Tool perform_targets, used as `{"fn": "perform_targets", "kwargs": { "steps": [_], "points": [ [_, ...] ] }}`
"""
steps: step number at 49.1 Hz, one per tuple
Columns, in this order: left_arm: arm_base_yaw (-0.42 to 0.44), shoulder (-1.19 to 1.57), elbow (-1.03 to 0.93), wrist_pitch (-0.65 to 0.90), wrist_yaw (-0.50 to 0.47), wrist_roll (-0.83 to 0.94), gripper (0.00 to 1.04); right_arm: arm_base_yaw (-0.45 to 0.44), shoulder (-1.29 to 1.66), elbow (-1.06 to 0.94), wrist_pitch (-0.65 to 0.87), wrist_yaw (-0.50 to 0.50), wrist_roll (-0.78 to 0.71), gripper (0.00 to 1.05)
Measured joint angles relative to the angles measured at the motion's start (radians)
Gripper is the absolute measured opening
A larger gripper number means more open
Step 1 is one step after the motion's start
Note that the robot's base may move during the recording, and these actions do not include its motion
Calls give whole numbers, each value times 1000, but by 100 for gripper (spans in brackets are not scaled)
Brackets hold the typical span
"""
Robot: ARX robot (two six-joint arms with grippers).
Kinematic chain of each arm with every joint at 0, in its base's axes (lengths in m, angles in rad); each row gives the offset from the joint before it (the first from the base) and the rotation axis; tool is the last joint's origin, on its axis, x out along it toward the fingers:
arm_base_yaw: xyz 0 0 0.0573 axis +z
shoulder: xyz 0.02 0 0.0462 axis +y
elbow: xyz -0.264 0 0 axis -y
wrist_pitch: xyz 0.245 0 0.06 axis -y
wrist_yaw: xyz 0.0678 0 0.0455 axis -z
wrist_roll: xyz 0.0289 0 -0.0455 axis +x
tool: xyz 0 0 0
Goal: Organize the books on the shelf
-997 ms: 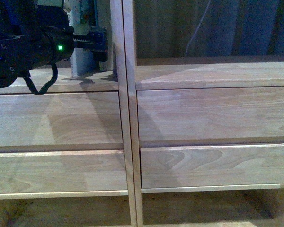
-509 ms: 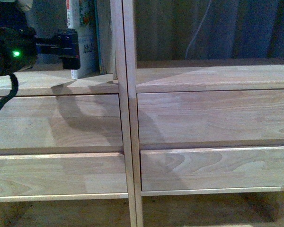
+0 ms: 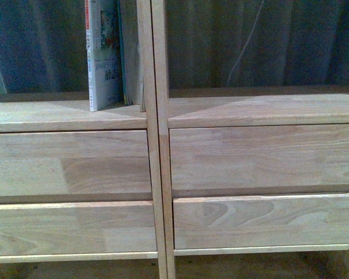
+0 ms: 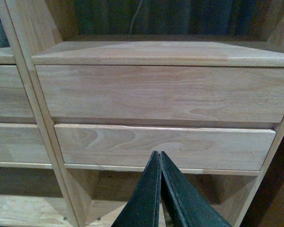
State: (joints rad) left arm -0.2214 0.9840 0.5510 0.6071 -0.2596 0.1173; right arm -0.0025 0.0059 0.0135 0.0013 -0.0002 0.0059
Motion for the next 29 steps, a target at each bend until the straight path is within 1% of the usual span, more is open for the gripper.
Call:
{"fn": "perform_targets", "kwargs": {
  "steps": [2,5,14,15,17,19,21,26,27,29],
  "points": [
    [-22,-97,-45,-58,-24,2,97,0,0,0,0,0,0,3],
    [-68,-249,-115,-147,-90,12,97,0,0,0,0,0,0,3],
    [-158,-534,-260,-283,-247,43,97,0,0,0,0,0,0,3],
    [-168,-568,-278,-303,-267,45,97,0,0,0,0,0,-2,5],
    [-193,-635,-314,-350,-307,43,97,0,0,0,0,0,-2,11],
    [-212,-727,-370,-417,-332,32,97,0,0,0,0,0,-2,22],
    [-214,-784,-420,-445,-347,8,97,0,0,0,0,0,-2,32],
    [-212,-832,-499,-447,-369,-17,97,0,0,0,0,0,-2,50],
    [-212,-835,-507,-446,-370,-19,97,0,0,0,0,0,-2,51],
    [-210,-848,-534,-452,-377,-34,97,0,0,0,0,0,-2,58]
  ]
}}
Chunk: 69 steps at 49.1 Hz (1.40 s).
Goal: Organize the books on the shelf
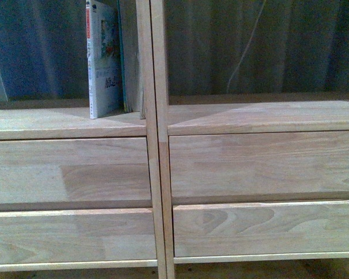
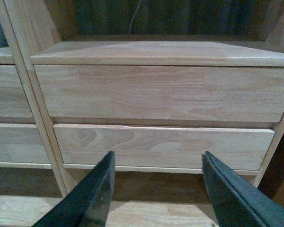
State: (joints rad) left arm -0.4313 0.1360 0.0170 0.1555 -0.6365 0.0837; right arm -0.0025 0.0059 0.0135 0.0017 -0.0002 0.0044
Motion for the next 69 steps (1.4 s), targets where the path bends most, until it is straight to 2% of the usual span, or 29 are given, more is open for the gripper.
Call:
{"fn": "perform_targets", "kwargs": {
  "steps": [7,11,14,21,22,23,31,38,40,44,47,62,64,66,69],
  "points": [
    [-19,-12,-17,24,-53,-37,97,0,0,0,0,0,0,80],
    [-59,8,-20,76,-77,-56,97,0,0,0,0,0,0,97],
    [-60,10,-20,77,-37,-64,94,0,0,0,0,0,0,98],
    [-10,-54,-20,27,93,-73,71,0,0,0,0,0,0,98],
    [10,-76,-20,10,131,-75,64,0,0,0,0,0,0,98],
    [17,-82,-20,5,142,-75,62,0,0,0,0,0,0,98],
    [164,-148,-20,-105,352,-81,24,0,0,0,0,-1,0,98],
    [249,-148,-20,-159,446,-84,3,0,0,0,0,0,0,98],
    [270,-148,-20,-165,487,-82,3,0,0,0,0,0,0,98],
    [385,-148,-20,-174,614,-82,3,0,0,0,0,-1,0,98],
    [420,-148,-19,-173,623,-82,3,0,0,0,0,0,0,98],
    [426,-140,-8,-164,634,-82,3,0,0,0,0,0,0,98],
    [426,-139,-8,-163,634,-82,7,0,0,0,0,0,0,98],
    [426,-138,-8,-162,634,-82,18,0,0,0,0,0,0,98],
    [426,-138,-8,-162,634,-82,28,0,0,0,0,0,0,98]
  ]
}}
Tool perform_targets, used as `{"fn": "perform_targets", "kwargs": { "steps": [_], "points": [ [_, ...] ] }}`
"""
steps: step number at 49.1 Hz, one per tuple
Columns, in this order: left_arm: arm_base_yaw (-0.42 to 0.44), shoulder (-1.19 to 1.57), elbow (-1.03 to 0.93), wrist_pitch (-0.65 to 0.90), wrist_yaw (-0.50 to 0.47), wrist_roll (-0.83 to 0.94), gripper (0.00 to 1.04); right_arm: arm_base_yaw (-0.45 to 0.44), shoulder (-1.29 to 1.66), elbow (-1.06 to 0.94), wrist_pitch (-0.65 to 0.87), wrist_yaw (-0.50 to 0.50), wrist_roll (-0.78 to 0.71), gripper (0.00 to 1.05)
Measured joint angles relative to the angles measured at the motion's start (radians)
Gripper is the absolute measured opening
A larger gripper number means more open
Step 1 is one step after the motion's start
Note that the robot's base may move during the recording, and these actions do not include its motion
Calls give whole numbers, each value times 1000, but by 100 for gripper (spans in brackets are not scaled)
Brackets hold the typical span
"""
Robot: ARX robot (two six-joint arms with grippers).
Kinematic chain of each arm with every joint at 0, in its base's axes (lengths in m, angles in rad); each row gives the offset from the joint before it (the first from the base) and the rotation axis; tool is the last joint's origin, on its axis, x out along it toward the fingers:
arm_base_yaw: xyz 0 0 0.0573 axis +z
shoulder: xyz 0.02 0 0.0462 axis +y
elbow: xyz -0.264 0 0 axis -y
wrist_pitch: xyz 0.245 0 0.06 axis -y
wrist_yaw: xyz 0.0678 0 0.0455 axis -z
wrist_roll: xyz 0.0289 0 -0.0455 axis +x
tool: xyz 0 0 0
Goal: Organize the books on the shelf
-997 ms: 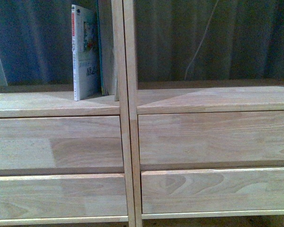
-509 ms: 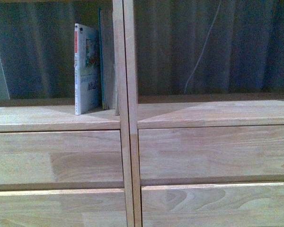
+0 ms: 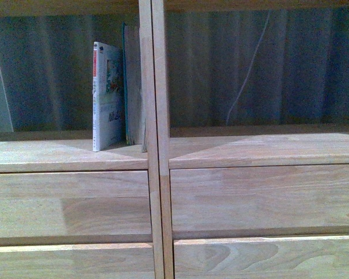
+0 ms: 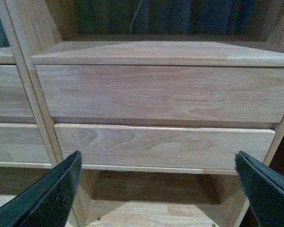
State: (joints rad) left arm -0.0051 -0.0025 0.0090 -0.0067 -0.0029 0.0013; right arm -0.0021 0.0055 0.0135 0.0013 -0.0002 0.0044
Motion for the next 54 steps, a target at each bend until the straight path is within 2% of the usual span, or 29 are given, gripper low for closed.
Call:
{"fn": "perform_targets", "kwargs": {
  "steps": [22,54],
  "points": [
    [0,0,0,0,0,0,98,0,0,0,0,0,0,98],
    [0,0,0,0,0,0,97,0,0,0,0,0,0,98]
  ]
}}
